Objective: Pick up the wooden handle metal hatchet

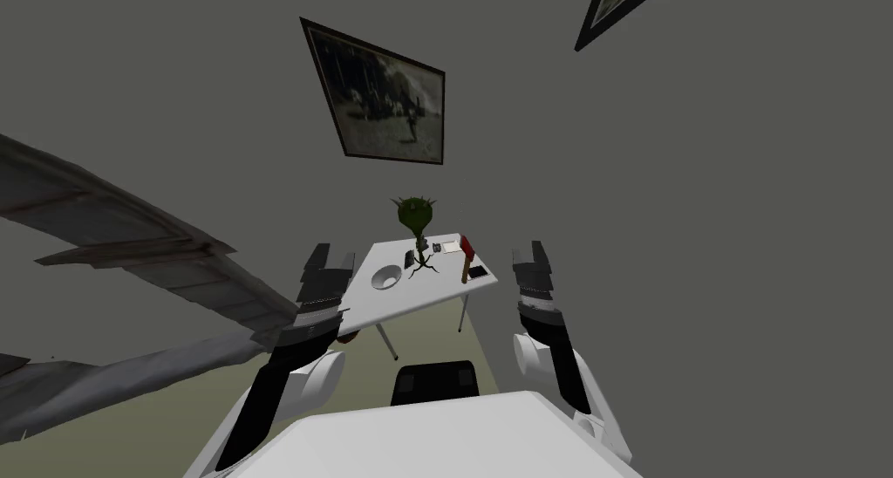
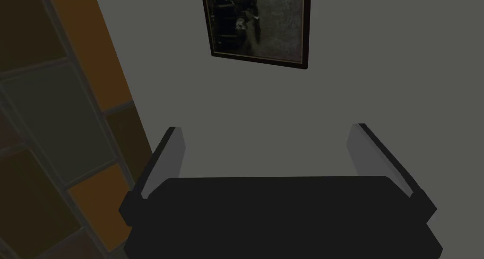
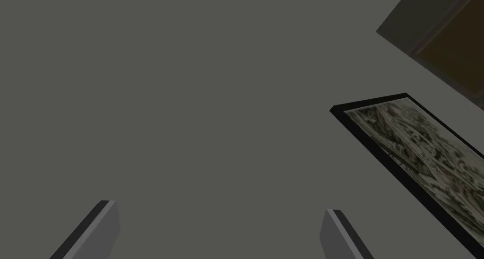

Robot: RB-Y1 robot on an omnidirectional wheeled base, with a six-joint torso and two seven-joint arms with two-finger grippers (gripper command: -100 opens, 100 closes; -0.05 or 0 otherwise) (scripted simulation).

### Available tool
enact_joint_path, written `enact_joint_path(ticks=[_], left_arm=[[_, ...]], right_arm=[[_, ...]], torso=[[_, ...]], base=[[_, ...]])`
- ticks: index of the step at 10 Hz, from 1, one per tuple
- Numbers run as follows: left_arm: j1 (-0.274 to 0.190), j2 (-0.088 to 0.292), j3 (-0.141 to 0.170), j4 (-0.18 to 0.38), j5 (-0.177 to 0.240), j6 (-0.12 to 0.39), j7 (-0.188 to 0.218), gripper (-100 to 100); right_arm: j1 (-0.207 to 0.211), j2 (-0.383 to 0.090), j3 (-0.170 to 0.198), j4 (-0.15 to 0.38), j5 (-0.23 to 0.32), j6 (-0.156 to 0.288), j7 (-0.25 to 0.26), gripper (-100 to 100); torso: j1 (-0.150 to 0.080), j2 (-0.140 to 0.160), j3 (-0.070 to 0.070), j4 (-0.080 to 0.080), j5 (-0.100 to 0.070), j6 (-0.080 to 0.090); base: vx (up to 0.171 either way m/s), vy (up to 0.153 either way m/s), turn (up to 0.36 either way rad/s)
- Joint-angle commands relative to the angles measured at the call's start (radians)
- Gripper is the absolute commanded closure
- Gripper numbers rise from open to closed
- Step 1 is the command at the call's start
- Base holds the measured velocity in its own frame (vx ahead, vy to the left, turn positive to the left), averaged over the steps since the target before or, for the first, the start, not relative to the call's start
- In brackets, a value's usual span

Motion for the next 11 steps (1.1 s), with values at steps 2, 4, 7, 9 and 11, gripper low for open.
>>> enact_joint_path(ticks=[2,4,7,9,11], left_arm=[[0.0,0.0,0.0,0.0,0.0,0.0,0.0,0],[0.0,0.0,0.0,0.0,0.0,0.0,0.0,0],[0.0,0.0,0.0,0.0,0.0,0.0,0.0,0],[0.0,0.0,0.0,0.0,0.0,0.0,0.0,0],[0.0,0.0,0.0,0.0,0.0,0.0,0.0,0]], right_arm=[[0.0,-0.052,-0.005,0.013,0.01,0.003,0.004,-100],[-0.001,-0.089,-0.011,0.027,0.021,0.006,0.01,-100],[-0.004,-0.142,-0.024,0.057,0.045,0.015,0.024,-100],[-0.009,-0.188,-0.04,0.098,0.077,0.028,0.047,-100],[-0.017,-0.23,-0.06,0.148,0.117,0.047,0.08,-100]], torso=[[-0.001,0.002,0.001,0.0,0.0,0.0],[-0.001,0.004,0.003,0.001,0.0,0.0],[0.0,0.005,0.003,0.001,0.0,0.0],[0.001,0.008,0.005,0.002,0.0,0.0],[0.001,0.008,0.005,0.002,0.0,0.0]], base=[[-0.046,-0.005,0.005],[-0.074,-0.005,0.007],[-0.084,0.006,0.014],[-0.139,0.026,0.039],[-0.108,0.028,0.053]])
